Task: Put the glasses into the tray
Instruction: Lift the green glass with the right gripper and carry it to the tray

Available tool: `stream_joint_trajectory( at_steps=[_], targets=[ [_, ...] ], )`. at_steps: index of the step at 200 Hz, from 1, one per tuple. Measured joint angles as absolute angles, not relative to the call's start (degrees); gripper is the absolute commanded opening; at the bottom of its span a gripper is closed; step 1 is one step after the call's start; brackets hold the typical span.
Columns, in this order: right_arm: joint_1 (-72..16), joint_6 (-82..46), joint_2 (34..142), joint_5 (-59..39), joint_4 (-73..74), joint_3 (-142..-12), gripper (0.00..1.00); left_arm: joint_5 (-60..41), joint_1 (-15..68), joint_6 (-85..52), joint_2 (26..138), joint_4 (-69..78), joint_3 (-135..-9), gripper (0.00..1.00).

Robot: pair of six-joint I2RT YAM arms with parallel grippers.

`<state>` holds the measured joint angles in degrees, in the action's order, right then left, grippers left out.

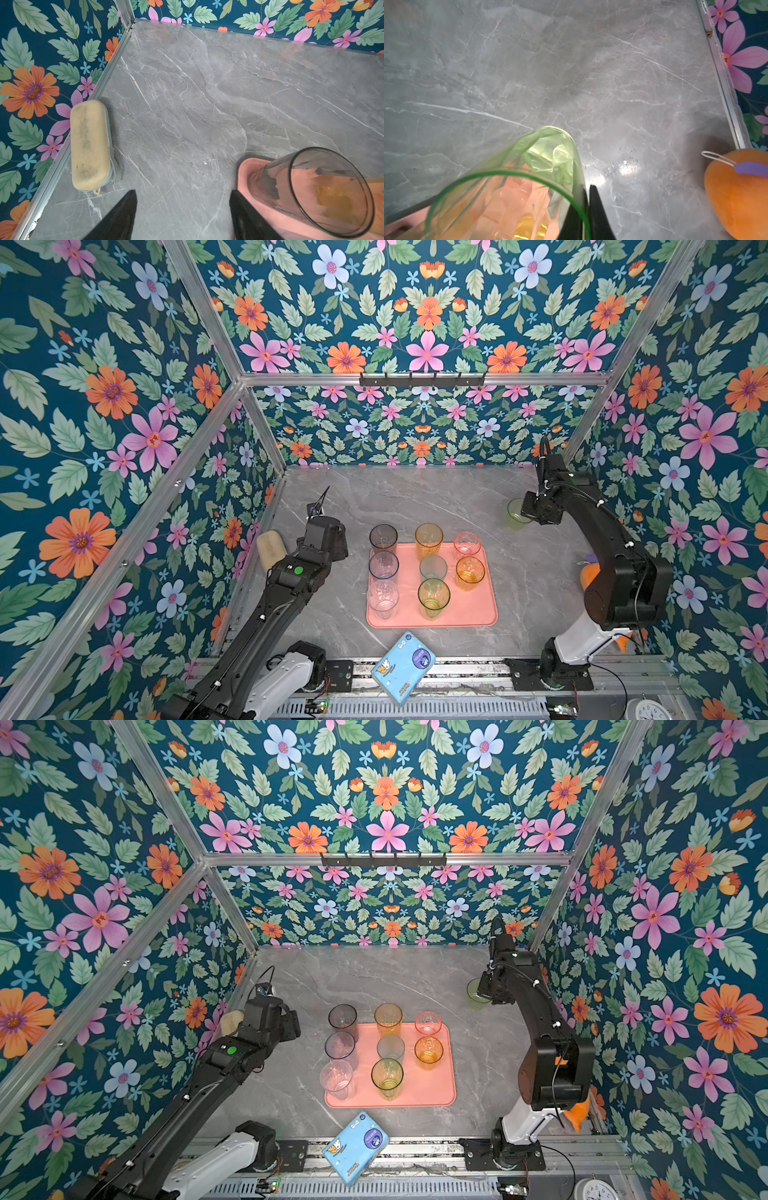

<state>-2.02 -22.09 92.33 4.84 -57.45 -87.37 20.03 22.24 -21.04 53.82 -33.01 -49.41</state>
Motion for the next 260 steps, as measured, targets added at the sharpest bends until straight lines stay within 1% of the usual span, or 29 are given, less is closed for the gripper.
stream_joint_trajectory(
  at_steps=[29,81,169,260],
  targets=[
    [-4.3,-22.1,87.6,5.2,-58.0,-83.7,0.00,20.0,22.2,-21.0,53.8,-33.0,-49.4,0.73],
    [-9.9,-22.4,84.1,7.0,-61.8,-80.2,0.00,20.0,22.2,-21.0,53.9,-33.0,-49.4,0.73],
    [-15.2,-24.1,74.2,7.9,-66.1,-70.3,0.00,19.8,22.2,-21.1,54.8,-33.0,-49.4,0.73],
    [-25.3,-28.7,71.4,7.7,-68.4,-63.9,0.00,19.7,22.2,-21.1,55.1,-33.0,-49.4,0.73]
  ],
)
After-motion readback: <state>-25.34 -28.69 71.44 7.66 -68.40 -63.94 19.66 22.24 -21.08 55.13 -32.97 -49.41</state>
